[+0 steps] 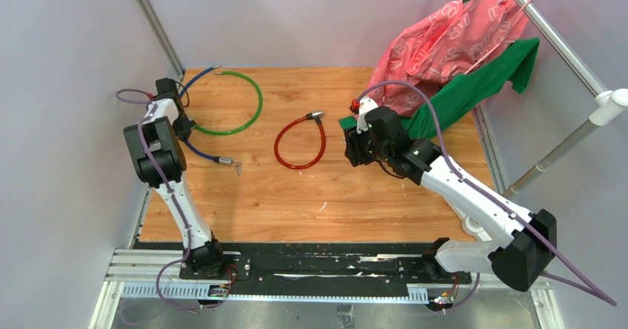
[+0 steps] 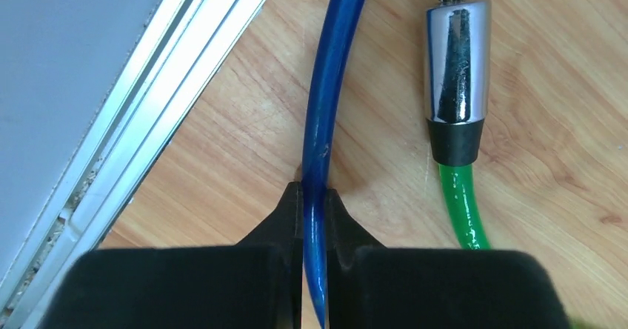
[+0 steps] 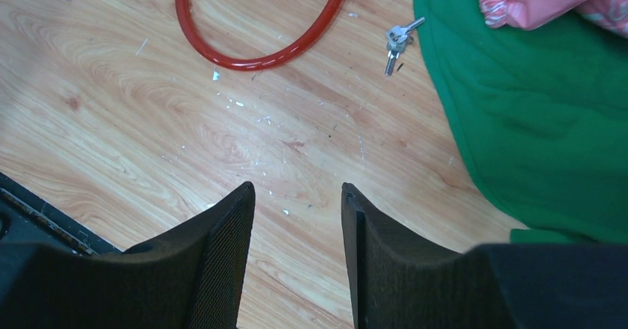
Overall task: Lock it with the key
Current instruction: Pick up the lock from the center of the board.
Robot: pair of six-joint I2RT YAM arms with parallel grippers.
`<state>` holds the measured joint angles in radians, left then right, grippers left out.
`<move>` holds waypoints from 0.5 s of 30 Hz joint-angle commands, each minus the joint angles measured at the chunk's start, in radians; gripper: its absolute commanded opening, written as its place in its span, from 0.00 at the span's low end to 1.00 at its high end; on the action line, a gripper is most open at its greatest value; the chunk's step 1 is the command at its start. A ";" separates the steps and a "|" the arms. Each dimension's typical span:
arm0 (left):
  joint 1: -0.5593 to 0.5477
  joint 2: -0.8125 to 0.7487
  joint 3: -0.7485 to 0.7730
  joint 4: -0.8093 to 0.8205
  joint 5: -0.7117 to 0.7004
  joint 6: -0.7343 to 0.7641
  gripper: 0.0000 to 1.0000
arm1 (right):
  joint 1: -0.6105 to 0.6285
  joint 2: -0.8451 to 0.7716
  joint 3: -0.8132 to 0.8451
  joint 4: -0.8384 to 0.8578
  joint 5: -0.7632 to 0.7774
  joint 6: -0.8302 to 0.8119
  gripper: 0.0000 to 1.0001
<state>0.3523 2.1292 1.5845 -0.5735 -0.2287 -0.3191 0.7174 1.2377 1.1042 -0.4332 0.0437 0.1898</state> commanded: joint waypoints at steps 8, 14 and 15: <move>0.047 -0.322 -0.307 -0.009 0.213 0.163 0.00 | -0.003 -0.052 0.002 0.011 -0.008 -0.032 0.50; 0.046 -0.544 -0.453 -0.152 0.331 0.312 0.00 | 0.003 -0.026 -0.009 0.029 -0.147 -0.023 0.50; 0.045 -0.589 -0.473 -0.180 0.351 0.328 0.00 | 0.006 -0.026 -0.014 0.032 -0.163 -0.022 0.50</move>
<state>0.3973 1.6596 1.1740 -0.6258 -0.0010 -0.1162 0.7177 1.2041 1.1038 -0.4156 -0.0231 0.1703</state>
